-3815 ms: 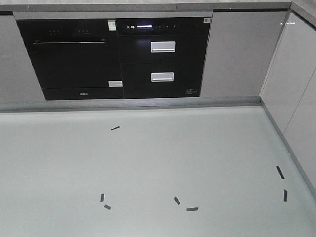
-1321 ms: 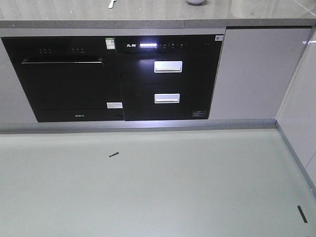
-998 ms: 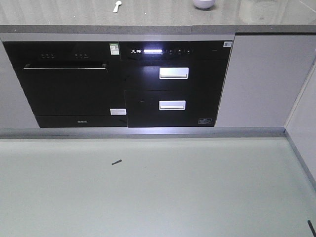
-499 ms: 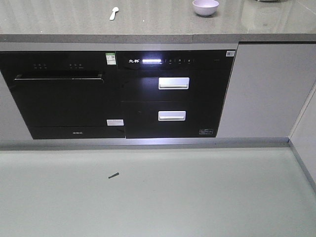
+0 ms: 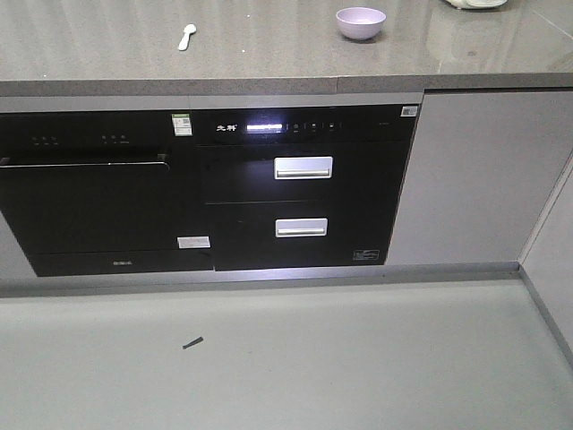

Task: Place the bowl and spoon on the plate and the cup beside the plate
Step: 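Drive the base toward the counter with the spoon and lilac bowl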

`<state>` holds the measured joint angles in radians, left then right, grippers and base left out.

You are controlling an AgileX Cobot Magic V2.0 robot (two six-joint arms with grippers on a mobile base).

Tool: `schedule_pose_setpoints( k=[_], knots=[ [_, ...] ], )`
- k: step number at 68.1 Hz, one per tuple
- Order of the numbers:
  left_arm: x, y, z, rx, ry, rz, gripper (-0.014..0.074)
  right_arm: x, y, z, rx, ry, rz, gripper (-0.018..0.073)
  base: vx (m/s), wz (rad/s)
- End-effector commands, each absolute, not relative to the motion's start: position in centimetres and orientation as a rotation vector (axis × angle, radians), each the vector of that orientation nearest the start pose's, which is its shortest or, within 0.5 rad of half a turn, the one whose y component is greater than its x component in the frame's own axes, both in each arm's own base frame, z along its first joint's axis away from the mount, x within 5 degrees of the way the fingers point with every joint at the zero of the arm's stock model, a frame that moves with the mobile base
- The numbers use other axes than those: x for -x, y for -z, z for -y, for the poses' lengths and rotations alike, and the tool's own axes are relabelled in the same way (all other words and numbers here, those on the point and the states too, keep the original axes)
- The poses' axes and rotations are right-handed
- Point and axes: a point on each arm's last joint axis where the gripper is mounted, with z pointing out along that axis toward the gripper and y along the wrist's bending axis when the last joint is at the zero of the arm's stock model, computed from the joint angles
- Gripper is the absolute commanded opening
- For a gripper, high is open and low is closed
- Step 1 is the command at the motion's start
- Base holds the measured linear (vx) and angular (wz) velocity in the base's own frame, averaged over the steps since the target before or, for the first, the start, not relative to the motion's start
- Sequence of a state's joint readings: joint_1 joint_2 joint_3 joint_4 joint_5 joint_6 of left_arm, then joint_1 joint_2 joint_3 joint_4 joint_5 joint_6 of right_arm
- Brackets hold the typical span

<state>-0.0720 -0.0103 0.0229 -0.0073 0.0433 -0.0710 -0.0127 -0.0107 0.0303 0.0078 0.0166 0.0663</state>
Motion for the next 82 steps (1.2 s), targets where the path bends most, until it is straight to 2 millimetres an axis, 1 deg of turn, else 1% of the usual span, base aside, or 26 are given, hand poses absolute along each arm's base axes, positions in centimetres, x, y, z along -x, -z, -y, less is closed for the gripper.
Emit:
schedule_pose_setpoints(
  k=[1, 82],
  knots=[
    [-5.37, -21.57, 0.38, 0.010, 0.128, -1.433, -0.0006, -5.58, -20.70, 0.11, -0.058, -0.034, -1.444, -0.0011, 0.14, -0.06],
    [-5.37, -21.57, 0.38, 0.010, 0.128, -1.433, -0.0006, -5.58, -20.70, 0.11, -0.058, -0.034, -1.443, -0.0011, 0.15, -0.03]
  ],
)
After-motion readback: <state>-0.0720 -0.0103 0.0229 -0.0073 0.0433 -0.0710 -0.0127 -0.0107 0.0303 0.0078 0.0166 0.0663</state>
